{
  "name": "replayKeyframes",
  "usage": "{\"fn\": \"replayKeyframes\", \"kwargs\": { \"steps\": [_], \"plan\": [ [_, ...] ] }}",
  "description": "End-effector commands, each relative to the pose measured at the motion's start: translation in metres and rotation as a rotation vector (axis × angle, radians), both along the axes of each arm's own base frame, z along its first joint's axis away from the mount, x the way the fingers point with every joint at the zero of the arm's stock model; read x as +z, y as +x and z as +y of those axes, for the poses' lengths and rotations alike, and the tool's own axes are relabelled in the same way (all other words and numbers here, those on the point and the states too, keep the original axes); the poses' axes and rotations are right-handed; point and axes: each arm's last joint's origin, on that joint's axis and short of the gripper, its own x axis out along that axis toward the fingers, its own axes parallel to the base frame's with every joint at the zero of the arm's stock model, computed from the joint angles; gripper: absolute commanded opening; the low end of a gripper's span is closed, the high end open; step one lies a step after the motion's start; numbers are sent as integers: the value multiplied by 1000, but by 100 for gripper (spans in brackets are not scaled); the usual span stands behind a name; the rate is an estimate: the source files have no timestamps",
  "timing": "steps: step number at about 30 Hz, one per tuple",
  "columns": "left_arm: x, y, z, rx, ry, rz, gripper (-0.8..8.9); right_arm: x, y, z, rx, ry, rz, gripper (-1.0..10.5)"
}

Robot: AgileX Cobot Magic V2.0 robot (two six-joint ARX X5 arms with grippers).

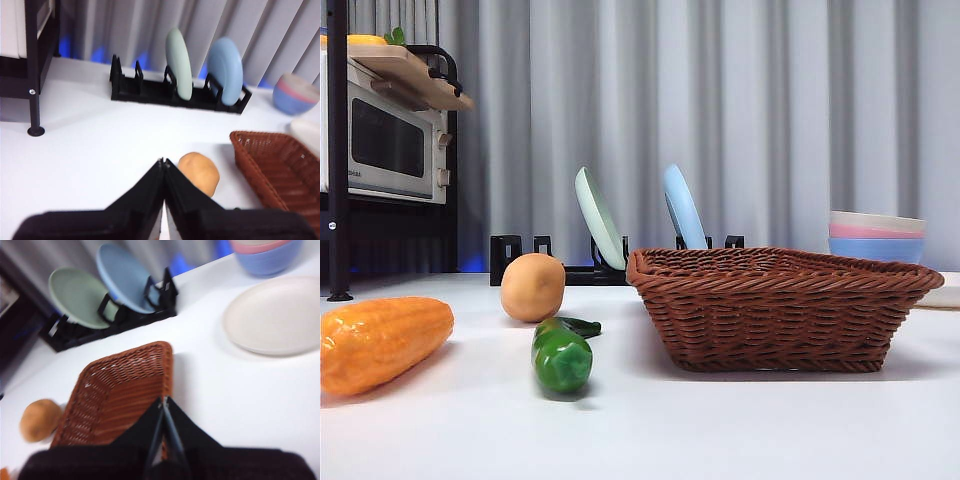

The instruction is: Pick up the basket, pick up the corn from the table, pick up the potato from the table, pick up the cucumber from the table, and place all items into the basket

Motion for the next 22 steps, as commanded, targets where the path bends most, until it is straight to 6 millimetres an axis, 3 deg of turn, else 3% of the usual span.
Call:
{"fn": "replayKeyframes", "kwargs": {
  "steps": [1, 6, 11, 13, 14, 16, 18, 22],
  "plan": [
    [12, 12, -1, -50, 56, 60, -8, 16, 16, 3, 85, -56, 39, -9],
    [26, 36, -4, -191, 58, 206, -4, 31, 42, 10, 244, -85, 168, -2],
    [32, 54, -6, -292, 42, 285, -3, 27, 62, 14, 357, -73, 272, 4],
    [31, 58, -7, -300, 36, 296, 16, 23, 67, 15, 370, -71, 294, 93],
    [31, 59, -7, -300, 36, 298, 66, 21, 69, 15, 370, -70, 303, 176],
    [30, 60, -6, -298, 36, 302, 281, 18, 72, 16, 368, -71, 319, 363],
    [30, 60, -6, -295, 36, 302, 409, 15, 75, 15, 356, -78, 328, 419],
    [30, 60, -6, -295, 36, 303, 409, 11, 84, 14, 288, -128, 332, 409]
  ]
}}
